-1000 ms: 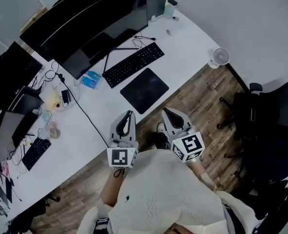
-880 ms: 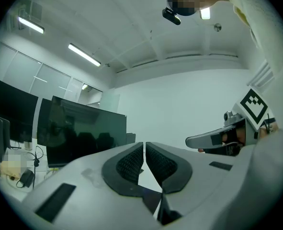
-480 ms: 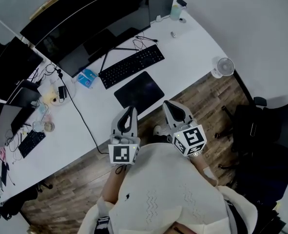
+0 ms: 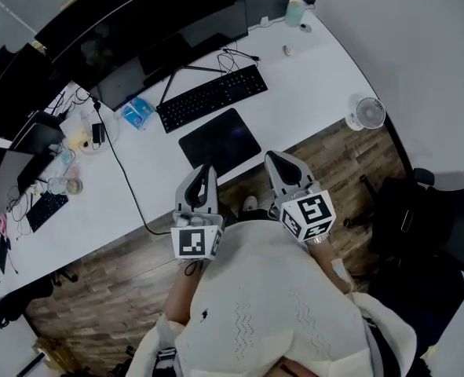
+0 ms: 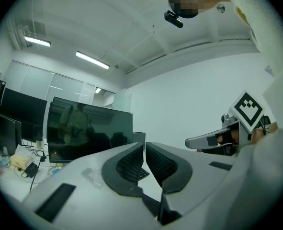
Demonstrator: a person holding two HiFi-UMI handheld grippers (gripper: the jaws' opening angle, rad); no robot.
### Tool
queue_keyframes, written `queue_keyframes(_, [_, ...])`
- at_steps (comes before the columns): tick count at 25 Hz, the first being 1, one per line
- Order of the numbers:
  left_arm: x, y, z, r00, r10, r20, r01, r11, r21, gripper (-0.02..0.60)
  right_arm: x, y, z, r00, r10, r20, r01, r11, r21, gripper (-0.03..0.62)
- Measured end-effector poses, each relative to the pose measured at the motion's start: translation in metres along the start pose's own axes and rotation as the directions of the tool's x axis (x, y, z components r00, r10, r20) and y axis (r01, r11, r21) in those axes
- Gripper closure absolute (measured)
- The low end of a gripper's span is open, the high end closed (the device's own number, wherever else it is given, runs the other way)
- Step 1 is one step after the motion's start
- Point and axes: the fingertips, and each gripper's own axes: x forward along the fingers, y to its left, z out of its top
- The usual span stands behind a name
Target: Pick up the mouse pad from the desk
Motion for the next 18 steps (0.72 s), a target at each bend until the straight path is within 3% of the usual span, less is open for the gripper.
queue_keyframes(8, [0.004, 0.003, -0.012, 0.998, 0.058, -0.033, -0.059, 0.998, -0.013, 0.558, 0.008, -0.018, -0.009, 0.999, 0.02, -0.037, -0.02, 1.0, 0.019, 0.594])
queue_keyframes(18, [0.007, 0.003, -0.039, 0.992, 0.071, -0.108, -0.073, 0.997, -0.021, 0.558, 0.021, -0.025, -0.031, 0.993, 0.049, -0.108, -0.047, 0.999, 0.023, 0.592])
